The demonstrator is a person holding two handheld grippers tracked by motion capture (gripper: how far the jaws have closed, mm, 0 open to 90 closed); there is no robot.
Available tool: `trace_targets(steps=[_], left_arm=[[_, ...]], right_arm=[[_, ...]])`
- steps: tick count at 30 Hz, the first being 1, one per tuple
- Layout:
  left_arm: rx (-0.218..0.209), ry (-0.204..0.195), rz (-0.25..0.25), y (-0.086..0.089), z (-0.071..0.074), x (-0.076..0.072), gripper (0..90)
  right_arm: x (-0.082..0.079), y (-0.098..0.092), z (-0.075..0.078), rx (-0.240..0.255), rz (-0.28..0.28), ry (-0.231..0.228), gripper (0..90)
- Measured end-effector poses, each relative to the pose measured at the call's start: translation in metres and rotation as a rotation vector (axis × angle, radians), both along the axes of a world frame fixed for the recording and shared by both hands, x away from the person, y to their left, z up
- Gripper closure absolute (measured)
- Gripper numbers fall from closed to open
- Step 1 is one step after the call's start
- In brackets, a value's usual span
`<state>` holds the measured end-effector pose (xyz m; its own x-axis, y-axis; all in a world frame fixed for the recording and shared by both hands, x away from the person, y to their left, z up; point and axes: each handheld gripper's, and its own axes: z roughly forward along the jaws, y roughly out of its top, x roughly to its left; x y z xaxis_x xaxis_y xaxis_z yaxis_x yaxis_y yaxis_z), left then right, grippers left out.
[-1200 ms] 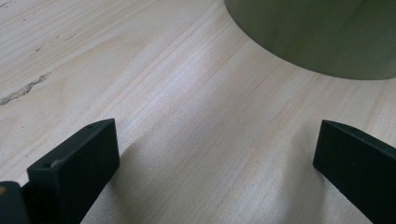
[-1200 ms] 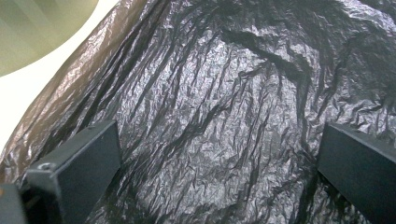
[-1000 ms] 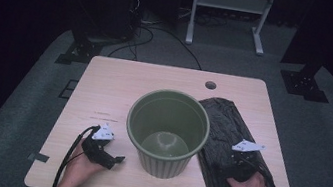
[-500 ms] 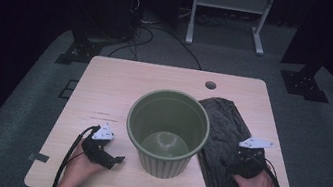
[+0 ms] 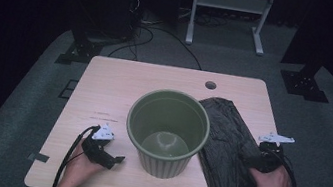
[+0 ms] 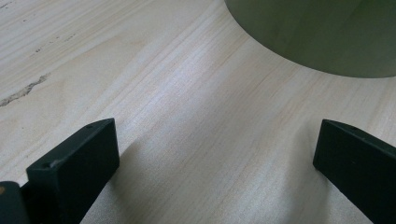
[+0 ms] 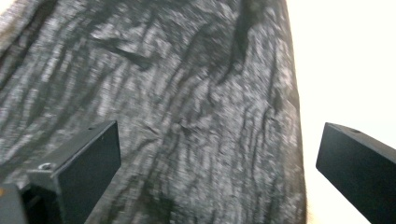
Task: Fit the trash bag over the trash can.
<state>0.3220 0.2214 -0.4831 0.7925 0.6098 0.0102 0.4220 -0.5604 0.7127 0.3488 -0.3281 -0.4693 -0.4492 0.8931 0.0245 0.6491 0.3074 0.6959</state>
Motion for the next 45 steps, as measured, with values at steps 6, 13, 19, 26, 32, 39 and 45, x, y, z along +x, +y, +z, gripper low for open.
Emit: trace_targets(steps=[6,13,19,26,32,39,45], left_arm=[[0.000,0.000,0.000,0.000,0.000,0.000,0.0],[0.000,0.000,0.000,0.000,0.000,0.000,0.0],[0.000,0.000,-0.001,0.000,0.000,0.000,0.0],[0.000,0.000,-0.003,0.000,0.000,0.000,0.0],[-0.001,0.000,-0.004,0.000,0.000,0.000,0.0],[-0.001,0.000,-0.005,0.000,0.000,0.000,0.0],[-0.001,0.000,-0.005,0.000,0.000,0.000,0.0]], right_arm=[[0.006,-0.005,-0.012,0.026,-0.001,0.046,0.0],[0.006,0.003,-0.013,0.015,0.021,0.040,0.0],[0.003,0.016,-0.011,-0.017,0.060,0.005,13.7],[-0.005,0.032,-0.007,0.002,0.129,-0.013,56.1],[-0.008,0.041,-0.006,0.017,0.179,-0.001,82.9],[-0.010,0.049,-0.005,0.039,0.235,0.029,88.1],[-0.011,0.061,-0.004,0.033,0.269,0.034,88.1]])
